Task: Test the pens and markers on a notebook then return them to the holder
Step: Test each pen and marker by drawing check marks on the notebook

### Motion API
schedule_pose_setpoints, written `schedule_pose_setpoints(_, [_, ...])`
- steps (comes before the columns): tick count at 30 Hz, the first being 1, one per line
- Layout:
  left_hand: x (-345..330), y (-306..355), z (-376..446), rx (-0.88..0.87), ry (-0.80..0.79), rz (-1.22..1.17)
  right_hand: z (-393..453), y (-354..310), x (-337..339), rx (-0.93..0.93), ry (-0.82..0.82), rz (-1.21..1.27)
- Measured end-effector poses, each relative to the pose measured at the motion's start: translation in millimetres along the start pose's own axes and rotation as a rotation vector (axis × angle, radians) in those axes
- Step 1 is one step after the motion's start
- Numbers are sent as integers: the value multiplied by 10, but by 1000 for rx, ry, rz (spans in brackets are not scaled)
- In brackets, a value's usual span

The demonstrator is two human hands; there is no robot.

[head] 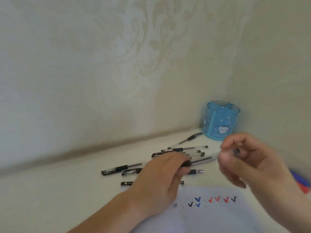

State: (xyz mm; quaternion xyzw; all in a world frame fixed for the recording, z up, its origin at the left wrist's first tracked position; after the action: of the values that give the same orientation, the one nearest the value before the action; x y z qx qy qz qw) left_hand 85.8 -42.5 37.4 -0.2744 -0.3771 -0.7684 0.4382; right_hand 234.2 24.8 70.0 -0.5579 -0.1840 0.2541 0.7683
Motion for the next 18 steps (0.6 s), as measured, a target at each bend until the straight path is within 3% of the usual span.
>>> schedule_pose_setpoints(6, [-64, 213, -71, -207, -173, -30, -154, 272, -196, 9, -126, -208])
schedule_pose_setpoints(10, [-122, 198, -101, -196, -282, -97, -205, 249, -217, 7, -220, -241])
schedule_pose_setpoints(18, [-131, 181, -51, -109, -324, -292, -243, 190, -137, 13, -223, -168])
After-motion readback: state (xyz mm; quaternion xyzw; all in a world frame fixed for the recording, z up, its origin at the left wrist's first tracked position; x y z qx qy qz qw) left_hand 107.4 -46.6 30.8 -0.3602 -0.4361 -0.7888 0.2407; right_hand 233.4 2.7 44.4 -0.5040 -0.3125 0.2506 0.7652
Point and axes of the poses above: each hand's wrist, its own z-axis towards the middle knuckle, its own x-axis out of the back of the hand, y = z × x, the point moved 7 cm from there along z, towards the middle knuckle, and after that the axes turned 4 degrees about z, right-handed, at the moved point
